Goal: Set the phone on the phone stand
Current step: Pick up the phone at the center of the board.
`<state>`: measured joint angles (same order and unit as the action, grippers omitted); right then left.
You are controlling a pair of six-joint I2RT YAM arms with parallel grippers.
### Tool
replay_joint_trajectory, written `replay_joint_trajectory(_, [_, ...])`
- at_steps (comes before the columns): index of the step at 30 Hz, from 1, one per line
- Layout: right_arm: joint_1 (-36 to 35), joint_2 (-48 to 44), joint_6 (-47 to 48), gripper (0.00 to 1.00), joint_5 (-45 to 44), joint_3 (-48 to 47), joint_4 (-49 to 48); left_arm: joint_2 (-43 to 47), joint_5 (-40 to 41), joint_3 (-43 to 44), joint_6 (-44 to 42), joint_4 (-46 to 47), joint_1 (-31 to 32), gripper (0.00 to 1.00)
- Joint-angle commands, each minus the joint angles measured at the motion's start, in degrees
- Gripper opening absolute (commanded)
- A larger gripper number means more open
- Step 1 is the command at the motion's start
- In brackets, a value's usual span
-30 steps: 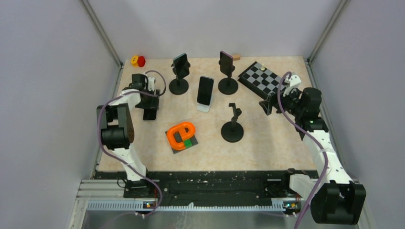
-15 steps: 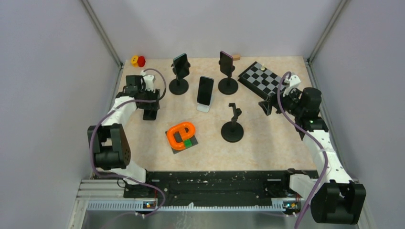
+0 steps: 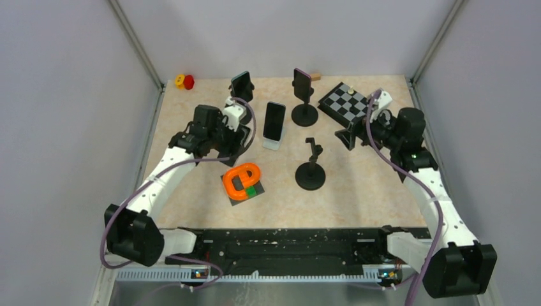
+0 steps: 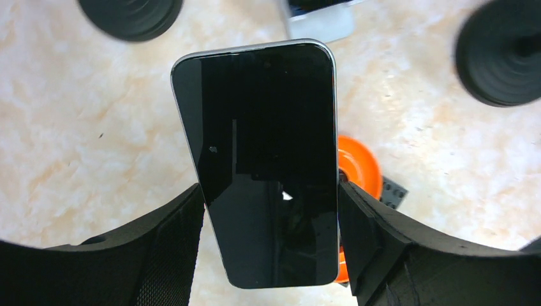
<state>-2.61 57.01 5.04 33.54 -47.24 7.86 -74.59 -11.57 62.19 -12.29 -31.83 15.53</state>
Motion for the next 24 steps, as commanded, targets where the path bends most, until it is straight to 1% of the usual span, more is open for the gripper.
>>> replay_joint_trajectory(1, [-6.39, 4.71, 0.31, 0.99, 2.19, -9.92, 0.86, 4.0, -1.79, 2.18, -2.17, 0.96, 5.49, 0.22])
replay_joint_trajectory(6, [-13.67, 12.04, -3.12, 0.96, 4.22, -18.76, 0.94, 4.57, -0.27, 3.13, -2.84, 3.17, 11.33, 0.22])
replay_joint_trajectory(9, [-16.65, 16.87, -4.58, 0.94, 6.32, -23.06, 0.79, 4.41, 0.37, 4.18, -3.15, 3.51, 13.56, 0.22])
replay_joint_trajectory(10, [-17.53, 18.22, -6.63, 0.93, 6.92, -24.44, 0.63, 4.34, 0.78, 4.55, -3.25, 3.72, 14.27, 0.22])
replay_joint_trajectory(14, [-21.15, 24.88, -9.62, 0.91, 9.23, -29.47, 1.18, 4.77, 2.2, 5.4, -3.97, 4.68, 16.75, 0.21])
replay_joint_trajectory(20, [-24.73, 34.71, -15.57, 0.87, 14.1, -35.6, 1.68, 5.44, 5.72, 5.78, -6.19, 5.72, 20.26, 0.21])
replay_joint_trajectory(24, [-25.85, 38.78, -18.91, 0.86, 17.23, -37.53, 0.32, 5.92, 9.02, 5.5, -7.86, 6.54, 22.66, 0.21])
